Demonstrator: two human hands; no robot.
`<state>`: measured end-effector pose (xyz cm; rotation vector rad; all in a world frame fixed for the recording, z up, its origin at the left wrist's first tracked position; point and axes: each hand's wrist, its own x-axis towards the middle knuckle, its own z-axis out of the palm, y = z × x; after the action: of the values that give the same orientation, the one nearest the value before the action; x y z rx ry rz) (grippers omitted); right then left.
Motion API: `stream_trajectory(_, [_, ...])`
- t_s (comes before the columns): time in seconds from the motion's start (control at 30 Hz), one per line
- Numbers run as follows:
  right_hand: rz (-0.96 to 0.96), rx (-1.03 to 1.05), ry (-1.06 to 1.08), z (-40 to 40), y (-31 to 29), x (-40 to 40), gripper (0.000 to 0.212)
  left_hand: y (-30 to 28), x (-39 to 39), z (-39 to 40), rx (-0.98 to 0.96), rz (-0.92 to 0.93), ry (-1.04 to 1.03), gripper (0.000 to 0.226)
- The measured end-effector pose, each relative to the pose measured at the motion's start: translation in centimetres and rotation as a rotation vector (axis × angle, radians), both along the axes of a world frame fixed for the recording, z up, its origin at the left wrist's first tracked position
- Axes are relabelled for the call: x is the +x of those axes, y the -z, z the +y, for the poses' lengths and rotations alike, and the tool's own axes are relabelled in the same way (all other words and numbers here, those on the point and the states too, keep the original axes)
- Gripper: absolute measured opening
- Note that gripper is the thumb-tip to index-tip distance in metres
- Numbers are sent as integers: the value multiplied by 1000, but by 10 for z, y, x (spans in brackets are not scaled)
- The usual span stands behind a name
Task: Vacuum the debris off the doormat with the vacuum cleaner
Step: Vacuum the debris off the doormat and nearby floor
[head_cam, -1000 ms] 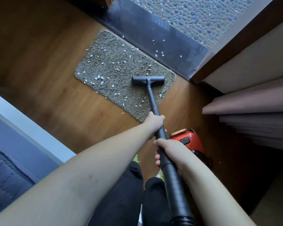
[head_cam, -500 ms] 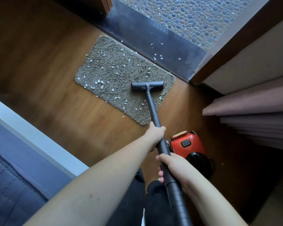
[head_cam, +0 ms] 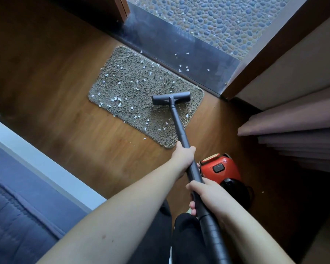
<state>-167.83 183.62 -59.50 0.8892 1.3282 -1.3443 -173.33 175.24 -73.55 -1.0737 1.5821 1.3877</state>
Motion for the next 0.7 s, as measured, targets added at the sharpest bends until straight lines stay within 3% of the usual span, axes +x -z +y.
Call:
stream_trajectory(0.17, [-53, -37, 183, -12, 12, -21, 8, -4, -29, -9, 44, 21, -38, 47])
stream_trajectory(0.53, [-68, -38, 225, -9, 10, -12, 12, 7, -19, -4, 78, -18, -62, 62])
stream_trajectory(0.7, [-48, -18, 221, 3, 4, 0, 12, 7, -6, 8, 83, -34, -45, 57])
